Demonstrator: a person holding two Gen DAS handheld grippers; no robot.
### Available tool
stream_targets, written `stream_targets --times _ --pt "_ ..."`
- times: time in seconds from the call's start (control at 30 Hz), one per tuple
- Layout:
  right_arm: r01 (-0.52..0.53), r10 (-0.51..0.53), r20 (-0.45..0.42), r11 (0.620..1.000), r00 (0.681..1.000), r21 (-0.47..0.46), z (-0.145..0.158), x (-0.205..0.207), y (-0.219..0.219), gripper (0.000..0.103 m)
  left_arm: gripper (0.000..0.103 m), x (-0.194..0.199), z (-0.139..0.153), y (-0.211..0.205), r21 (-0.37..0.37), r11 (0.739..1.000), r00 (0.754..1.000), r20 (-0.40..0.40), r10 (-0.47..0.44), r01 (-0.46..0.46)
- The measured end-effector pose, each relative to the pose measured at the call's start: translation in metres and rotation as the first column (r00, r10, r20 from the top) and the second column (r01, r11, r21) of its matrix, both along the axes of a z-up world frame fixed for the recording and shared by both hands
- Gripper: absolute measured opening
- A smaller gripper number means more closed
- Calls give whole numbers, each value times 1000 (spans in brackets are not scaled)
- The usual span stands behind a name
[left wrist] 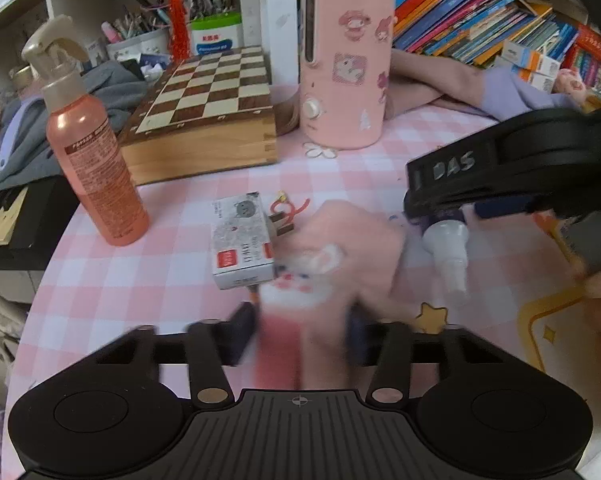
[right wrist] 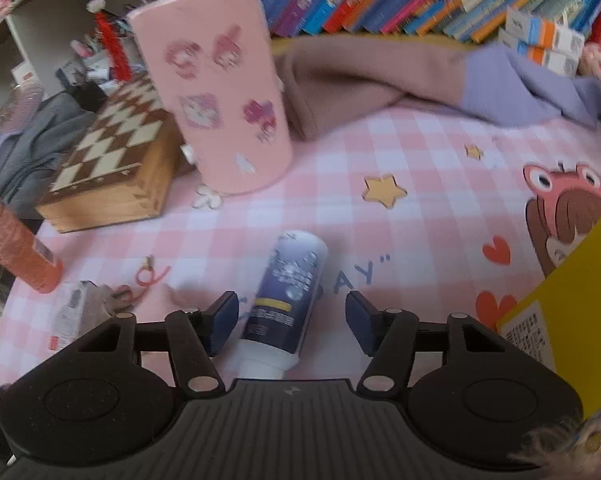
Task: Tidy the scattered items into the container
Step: 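Grasp the pink glove with the left tool while the right tool grasps the white-blue lotion bottle, then carry the pink glove and lotion bottle with both tools over the yellow box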
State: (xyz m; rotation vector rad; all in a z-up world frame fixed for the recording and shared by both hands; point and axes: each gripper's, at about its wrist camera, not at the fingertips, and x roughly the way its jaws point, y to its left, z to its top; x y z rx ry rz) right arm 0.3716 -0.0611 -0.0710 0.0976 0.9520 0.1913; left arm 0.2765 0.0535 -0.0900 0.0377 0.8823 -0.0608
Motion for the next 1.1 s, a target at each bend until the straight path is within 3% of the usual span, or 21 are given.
stream_targets --times 0.03,0.13,0.17,0.57,0.87,1.1 --pt "11 -11 -15 1000 1000 15 -4 1 -3 55 22 -2 1 0 -11 1000 1000 -2 -13 13" --pt "-4 4 -2 999 1000 51 -5 -1 -7 34 15 -11 7 -3 -43 998 999 7 -53 54" --pt "-7 7 -4 999 1000 43 -4 -2 -7 32 15 -15 10 -4 -49 997 998 13 -67 68" --pt "-86 84 42 996 996 40 28 -56 -21 31 14 -64 42 3 -129 990 997 54 -57 64" --pt "-129 126 44 989 991 73 40 -107 -32 31 14 -90 58 7 -154 986 995 93 -46 60" --pt "-149 140 104 986 985 79 59 -140 -36 31 14 -114 76 11 -166 985 990 135 -29 51"
